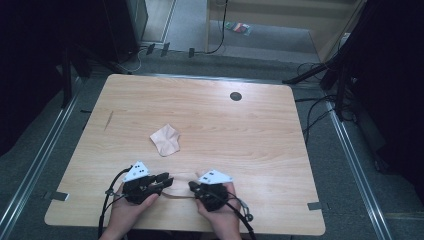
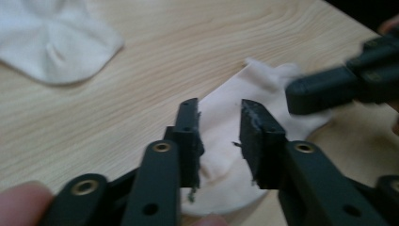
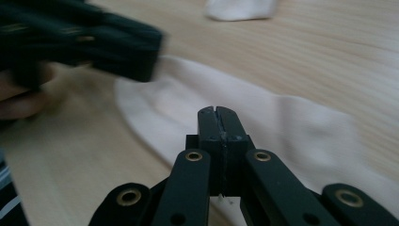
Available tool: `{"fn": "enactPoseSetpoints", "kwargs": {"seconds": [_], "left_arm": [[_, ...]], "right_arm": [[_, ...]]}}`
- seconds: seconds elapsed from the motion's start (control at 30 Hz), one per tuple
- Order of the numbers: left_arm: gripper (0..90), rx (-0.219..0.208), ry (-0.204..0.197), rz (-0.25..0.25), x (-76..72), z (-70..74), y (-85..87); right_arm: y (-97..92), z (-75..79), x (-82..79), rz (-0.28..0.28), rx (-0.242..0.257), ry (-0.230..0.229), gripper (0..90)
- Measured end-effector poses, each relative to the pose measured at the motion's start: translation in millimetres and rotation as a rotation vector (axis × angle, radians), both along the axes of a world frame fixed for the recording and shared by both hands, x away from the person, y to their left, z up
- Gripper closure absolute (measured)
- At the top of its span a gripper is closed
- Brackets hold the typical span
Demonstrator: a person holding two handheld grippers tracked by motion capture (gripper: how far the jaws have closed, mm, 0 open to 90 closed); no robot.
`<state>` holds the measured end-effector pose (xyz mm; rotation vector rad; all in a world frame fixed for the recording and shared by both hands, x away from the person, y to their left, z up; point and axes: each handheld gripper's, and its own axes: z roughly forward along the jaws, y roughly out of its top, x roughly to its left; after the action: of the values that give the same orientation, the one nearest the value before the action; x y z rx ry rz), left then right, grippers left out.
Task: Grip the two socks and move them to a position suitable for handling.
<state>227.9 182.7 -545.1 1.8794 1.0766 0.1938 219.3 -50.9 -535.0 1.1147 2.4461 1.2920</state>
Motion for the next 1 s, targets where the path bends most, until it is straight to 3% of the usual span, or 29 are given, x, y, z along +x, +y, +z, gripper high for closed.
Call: {"fn": "enactPoseSetpoints", "kwargs": {"seconds": [0.03,0.07,0.13,0.2,0.23,0.4,0.5,0.57,0.63,0.7,0.73,0.77,0.8,0.87,0.93,0.97,1.0], "left_arm": [[77.5,0.017,0.019,0.011,3.8,-2.4,-0.3],[84.7,0.032,0.044,0.03,9.7,-6.0,0.2],[90.0,0.034,0.054,0.042,11.2,-6.9,0.5],[90.0,0.046,0.075,0.055,13.5,-9.2,-0.2],[90.0,0.045,0.079,0.057,14.1,-9.2,0.1],[90.0,0.054,0.078,0.068,15.9,-9.3,0.9],[90.0,0.056,0.075,0.068,16.0,-9.2,1.2],[90.0,0.037,0.062,0.046,14.3,-8.5,1.6],[86.9,-0.016,0.045,0.029,12.0,-4.7,5.2],[84.4,-0.063,0.03,0.012,7.6,2.2,10.6],[84.5,-0.063,0.03,0.012,7.6,2.2,10.6],[84.9,-0.085,0.043,-0.043,3.0,6.6,15.5],[84.9,-0.085,0.043,-0.043,3.0,6.6,15.5],[85.5,-0.052,0.064,-0.11,-3.1,7.3,15.8],[86.3,0.013,0.077,-0.119,-6.9,3.3,12.6],[87.0,0.039,0.097,-0.115,-6.5,0.0,11.9],[87.1,0.039,0.097,-0.115,-6.5,0.0,11.9]], "right_arm": [[6.1,-1.2,-1.4,0.015,-0.006,-0.006,90.0],[18.9,-4.1,-3.0,0.035,-0.014,-0.021,90.0],[23.5,-5.6,-2.8,0.042,-0.014,-0.021,90.0],[31.1,-11.0,-1.8,0.062,-0.047,-0.006,90.0],[32.2,-13.4,-2.3,0.068,-0.069,0.004,90.0],[29.8,-14.9,-7.1,0.085,-0.074,0.014,90.0],[29.8,-14.0,-18.0,0.117,-0.117,-0.026,90.0],[30.1,-12.4,-18.6,0.12,-0.128,-0.021,90.0],[26.2,-10.2,-17.1,0.112,-0.093,-0.012,90.0],[15.5,-2.2,-13.3,0.071,-0.032,-0.021,90.0],[8.1,2.8,-10.0,0.034,-0.016,-0.039,90.0],[-2.0,7.5,-5.7,-0.015,-0.01,-0.053,90.0],[-2.0,7.5,-5.7,-0.015,-0.01,-0.053,90.0],[-18.9,7.1,4.3,-0.088,-0.027,-0.041,90.0],[-28.1,1.1,11.2,-0.121,-0.035,-0.005,90.0],[-31.2,-8.0,16.9,-0.129,-0.066,0.029,90.0],[-31.5,-10.8,18.1,-0.136,-0.076,0.039,90.0]]}}
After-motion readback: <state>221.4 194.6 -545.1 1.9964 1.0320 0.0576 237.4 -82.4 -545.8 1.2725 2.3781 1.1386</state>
